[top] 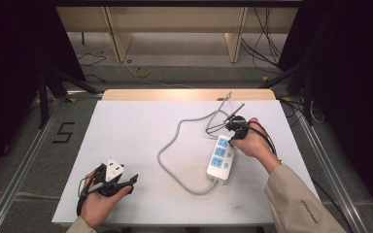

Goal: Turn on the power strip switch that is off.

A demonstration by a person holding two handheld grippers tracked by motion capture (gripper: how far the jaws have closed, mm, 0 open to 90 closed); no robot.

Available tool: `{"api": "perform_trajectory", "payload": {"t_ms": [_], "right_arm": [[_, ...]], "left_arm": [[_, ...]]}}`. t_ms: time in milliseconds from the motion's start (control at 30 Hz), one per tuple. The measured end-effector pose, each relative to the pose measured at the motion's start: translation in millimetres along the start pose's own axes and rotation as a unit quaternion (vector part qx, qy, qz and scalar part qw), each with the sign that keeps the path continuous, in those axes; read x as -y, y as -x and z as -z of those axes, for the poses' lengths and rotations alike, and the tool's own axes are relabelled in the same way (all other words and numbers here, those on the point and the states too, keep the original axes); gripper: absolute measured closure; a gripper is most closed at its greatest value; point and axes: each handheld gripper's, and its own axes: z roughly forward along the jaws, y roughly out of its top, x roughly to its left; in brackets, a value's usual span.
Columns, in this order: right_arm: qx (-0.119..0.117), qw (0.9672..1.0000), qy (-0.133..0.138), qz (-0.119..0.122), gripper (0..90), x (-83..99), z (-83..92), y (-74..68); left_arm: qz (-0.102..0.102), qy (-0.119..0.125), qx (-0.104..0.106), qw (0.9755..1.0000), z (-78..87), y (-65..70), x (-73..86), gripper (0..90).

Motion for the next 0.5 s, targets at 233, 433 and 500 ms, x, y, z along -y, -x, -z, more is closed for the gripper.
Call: {"api": "perform_trajectory", "payload": {"t_ms": [233, 433, 500], "right_arm": [[-0.003, 1.0, 0.009, 0.004, 90.0, 0.8, 3.6, -0.5], [-0.002, 0.9997, 0.022, 0.006, 90.0, 2.3, 7.3, -0.9], [-0.003, 0.9997, 0.024, 0.008, 90.0, 3.2, 9.1, -0.5]], "left_arm": [[0.0, 0.002, 0.0, 1.0, 0.1, 0.5, -0.1, 38.4], [0.0, 0.001, 0.0, 1.0, 0.1, 0.2, 0.0, 38.4], [0.0, 0.001, 0.0, 1.0, 0.2, 0.3, -0.1, 38.4]]}}
